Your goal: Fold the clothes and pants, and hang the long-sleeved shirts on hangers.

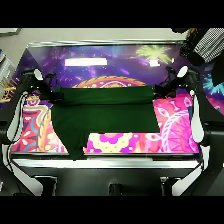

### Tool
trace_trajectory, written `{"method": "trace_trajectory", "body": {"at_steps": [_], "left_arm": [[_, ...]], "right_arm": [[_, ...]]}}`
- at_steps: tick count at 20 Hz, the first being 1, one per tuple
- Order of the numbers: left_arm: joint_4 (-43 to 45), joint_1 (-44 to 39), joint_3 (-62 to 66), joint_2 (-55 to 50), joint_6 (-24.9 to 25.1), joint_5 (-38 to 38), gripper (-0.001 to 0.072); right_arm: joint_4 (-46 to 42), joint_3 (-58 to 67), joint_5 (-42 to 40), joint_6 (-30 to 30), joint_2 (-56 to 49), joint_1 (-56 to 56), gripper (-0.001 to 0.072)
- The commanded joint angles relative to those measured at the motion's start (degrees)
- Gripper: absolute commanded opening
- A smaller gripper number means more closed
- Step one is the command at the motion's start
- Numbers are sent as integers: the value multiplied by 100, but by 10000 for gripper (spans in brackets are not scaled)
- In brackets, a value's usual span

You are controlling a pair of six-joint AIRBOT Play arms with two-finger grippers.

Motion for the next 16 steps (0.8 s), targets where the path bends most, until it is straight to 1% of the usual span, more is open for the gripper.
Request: {"method": "trace_trajectory", "body": {"at_steps": [1,2,3,4,5,6,7,8,9,10,11,13,16], "left_arm": [[-15,-2,-9,-72,-50,-85,19],[-15,-2,-9,-72,-94,-85,41],[-15,0,-2,-66,-142,-85,104],[-13,20,-2,-31,-170,-87,184],[-39,59,-2,35,-225,-94,201],[-94,133,-2,149,-240,-151,201],[-197,247,-2,304,-245,-262,202],[-382,393,-11,485,-245,-407,204],[-649,579,-81,715,-238,-496,282],[-922,811,-339,1071,-195,-485,528],[-1064,1054,-732,1467,-127,-433,610],[-1508,1672,-2046,2424,-127,-315,607],[-2149,2411,-4500,3886,-101,66,606]], "right_arm": [[52,-7,326,0,-192,4,47],[55,-7,376,2,-223,4,108],[90,-7,446,20,-221,4,214],[151,-4,531,20,-203,2,326],[227,-4,693,-11,-166,0,361],[273,-4,828,-146,-81,-15,361],[249,-7,918,-337,76,-52,380],[240,-7,933,-455,286,-109,428],[278,-7,920,-533,496,-232,435],[295,-28,920,-597,726,-415,435],[363,-157,911,-675,957,-625,435],[662,-758,914,-824,1447,-1128,435],[1172,-2122,734,-1058,2223,-1690,434]]}}
